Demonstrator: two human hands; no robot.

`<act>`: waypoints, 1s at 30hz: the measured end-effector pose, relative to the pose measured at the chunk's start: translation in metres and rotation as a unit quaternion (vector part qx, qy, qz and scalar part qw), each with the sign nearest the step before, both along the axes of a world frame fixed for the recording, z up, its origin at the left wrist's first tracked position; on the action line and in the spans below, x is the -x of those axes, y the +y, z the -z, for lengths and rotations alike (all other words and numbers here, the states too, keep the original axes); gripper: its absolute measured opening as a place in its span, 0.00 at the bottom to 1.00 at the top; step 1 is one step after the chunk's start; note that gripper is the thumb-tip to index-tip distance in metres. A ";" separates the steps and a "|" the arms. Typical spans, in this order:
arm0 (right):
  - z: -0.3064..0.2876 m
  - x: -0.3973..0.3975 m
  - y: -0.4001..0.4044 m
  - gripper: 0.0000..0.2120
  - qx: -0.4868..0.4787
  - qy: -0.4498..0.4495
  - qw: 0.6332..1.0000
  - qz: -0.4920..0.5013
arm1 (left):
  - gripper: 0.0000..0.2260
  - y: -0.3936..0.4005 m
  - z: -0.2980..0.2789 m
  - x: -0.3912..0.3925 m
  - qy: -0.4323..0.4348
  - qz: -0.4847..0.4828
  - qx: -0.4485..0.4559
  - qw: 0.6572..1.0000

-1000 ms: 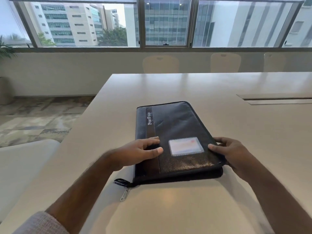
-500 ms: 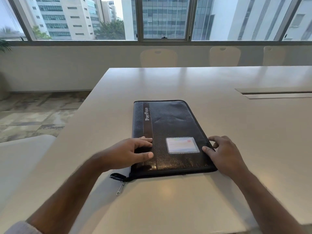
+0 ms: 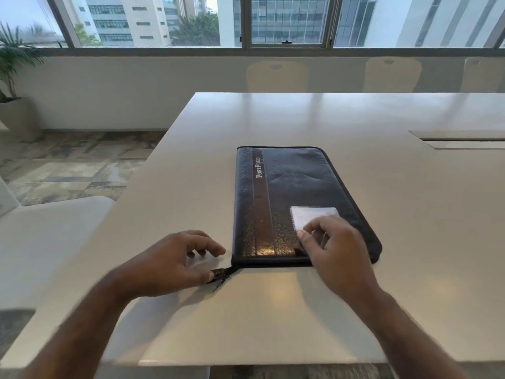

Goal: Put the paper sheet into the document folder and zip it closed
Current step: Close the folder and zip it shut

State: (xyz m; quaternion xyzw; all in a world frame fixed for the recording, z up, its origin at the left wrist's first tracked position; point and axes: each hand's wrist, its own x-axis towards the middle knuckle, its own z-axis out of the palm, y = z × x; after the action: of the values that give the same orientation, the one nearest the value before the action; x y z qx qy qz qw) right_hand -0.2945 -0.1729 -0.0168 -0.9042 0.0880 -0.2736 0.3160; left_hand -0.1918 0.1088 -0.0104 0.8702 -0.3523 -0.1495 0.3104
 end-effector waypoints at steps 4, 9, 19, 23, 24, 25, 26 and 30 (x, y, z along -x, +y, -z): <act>0.005 -0.001 0.029 0.10 -0.007 0.019 0.999 -0.051 | 0.21 0.000 -0.001 0.009 0.047 0.023 -0.010 0.999; 0.011 -0.002 0.053 0.09 -0.005 0.016 0.998 -0.063 | 0.03 -0.011 0.007 0.019 -0.040 -0.035 0.037 0.998; 0.015 0.009 0.084 0.13 -0.025 0.036 0.994 -0.102 | 0.06 -0.013 0.018 0.026 0.014 -0.114 0.120 0.986; 0.020 0.013 0.097 0.17 -0.012 0.071 0.991 -0.113 | 0.05 -0.012 0.022 0.029 0.012 -0.117 0.136 0.984; 0.021 0.013 0.100 0.18 0.001 0.076 0.991 -0.109 | 0.05 -0.012 0.023 0.031 0.012 -0.118 0.140 0.983; 0.022 0.013 0.102 0.19 0.016 0.081 0.991 -0.103 | 0.06 -0.013 0.025 0.032 0.011 -0.118 0.144 0.982; 0.022 0.012 0.104 0.18 0.027 0.084 0.991 -0.097 | 0.06 -0.013 0.026 0.033 0.011 -0.117 0.148 0.982; 0.023 0.012 0.110 0.10 0.035 0.087 0.993 -0.077 | 0.05 -0.011 0.029 0.033 0.027 -0.108 0.160 0.981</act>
State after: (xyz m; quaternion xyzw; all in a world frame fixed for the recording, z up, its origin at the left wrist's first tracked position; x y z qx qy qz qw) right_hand -0.3069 -0.0632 -0.0396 -0.9393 0.0351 -0.1716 0.2951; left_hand -0.2252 0.0974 -0.0391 0.8377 -0.2672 -0.0803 0.4694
